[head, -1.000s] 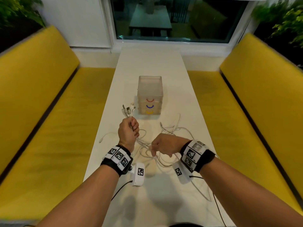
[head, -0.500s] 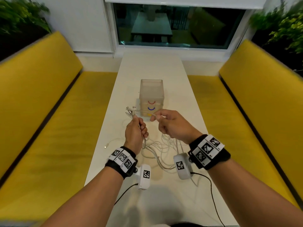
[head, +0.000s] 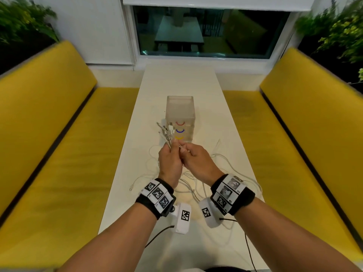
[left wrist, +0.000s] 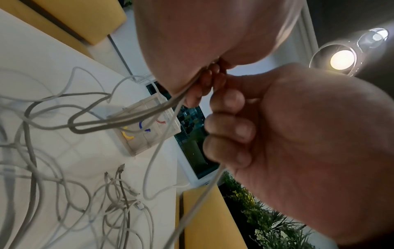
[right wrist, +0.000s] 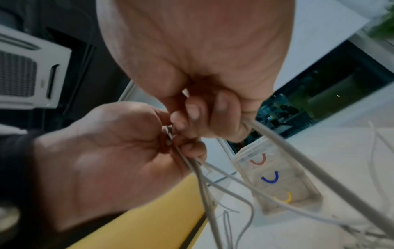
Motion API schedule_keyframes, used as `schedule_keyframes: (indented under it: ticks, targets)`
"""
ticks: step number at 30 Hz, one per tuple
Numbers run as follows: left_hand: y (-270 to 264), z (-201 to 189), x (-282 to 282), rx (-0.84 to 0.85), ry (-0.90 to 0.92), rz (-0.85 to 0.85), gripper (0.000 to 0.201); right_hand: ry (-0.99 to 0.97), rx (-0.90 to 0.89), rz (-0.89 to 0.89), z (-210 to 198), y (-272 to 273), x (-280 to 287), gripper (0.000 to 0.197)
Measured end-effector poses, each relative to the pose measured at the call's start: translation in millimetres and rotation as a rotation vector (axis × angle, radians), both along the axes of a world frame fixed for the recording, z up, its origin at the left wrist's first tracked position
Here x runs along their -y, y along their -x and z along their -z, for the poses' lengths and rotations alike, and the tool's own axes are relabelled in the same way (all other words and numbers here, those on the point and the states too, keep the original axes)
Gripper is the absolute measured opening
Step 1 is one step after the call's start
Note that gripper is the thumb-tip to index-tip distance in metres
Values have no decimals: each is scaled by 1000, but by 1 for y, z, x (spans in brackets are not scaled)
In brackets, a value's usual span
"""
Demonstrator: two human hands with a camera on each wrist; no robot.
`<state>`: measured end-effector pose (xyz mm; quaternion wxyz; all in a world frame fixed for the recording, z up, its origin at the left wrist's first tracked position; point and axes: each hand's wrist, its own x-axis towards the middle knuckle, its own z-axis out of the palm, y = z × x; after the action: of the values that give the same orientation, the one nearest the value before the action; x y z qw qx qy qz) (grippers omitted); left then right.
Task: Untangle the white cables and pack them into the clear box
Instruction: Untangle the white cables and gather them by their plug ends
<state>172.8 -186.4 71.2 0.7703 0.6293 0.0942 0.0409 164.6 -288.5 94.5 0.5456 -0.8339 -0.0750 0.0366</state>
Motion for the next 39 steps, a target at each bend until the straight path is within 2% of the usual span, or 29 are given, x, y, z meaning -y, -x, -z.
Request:
schedule_keyframes:
  ticks: [2,5,10,15,21,24,27,28,30,33,36,39]
  targets:
    - [-2,-1,-1,10,-33,-1,37,113,23,-24,0,0,3,34]
    - [-3,-6,0,15,-78,-9,39,158,34,-47,2,-2,8,35]
    - [-16,-27,-7,39,49,-46,42,158,-26,-101,15,-2,26,56]
    - [-38,-67,-40,141,320,-124,39,136,-102,40,36,-6,70,55]
    - [-60,-143,-97,289,528,-202,37,334,-309,318,76,-3,140,60]
    - [-58,-156,-102,323,547,-183,37,401,-329,486,82,-3,156,52]
    - [-50,-147,-86,276,498,-108,37,417,-317,425,67,-10,144,11]
    - [-47,-141,-79,248,493,-67,37,414,-327,366,59,-15,137,23]
    - [-43,-129,-65,183,495,28,34,379,-329,292,42,-23,121,39]
    - [-35,-114,-43,111,511,178,29,267,-193,264,7,-28,96,49]
    - [-26,-101,-26,92,520,313,25,-69,-8,118,-37,-25,64,53]
    - [-16,-94,-9,115,527,405,22,-346,-1,-119,-70,-22,33,50]
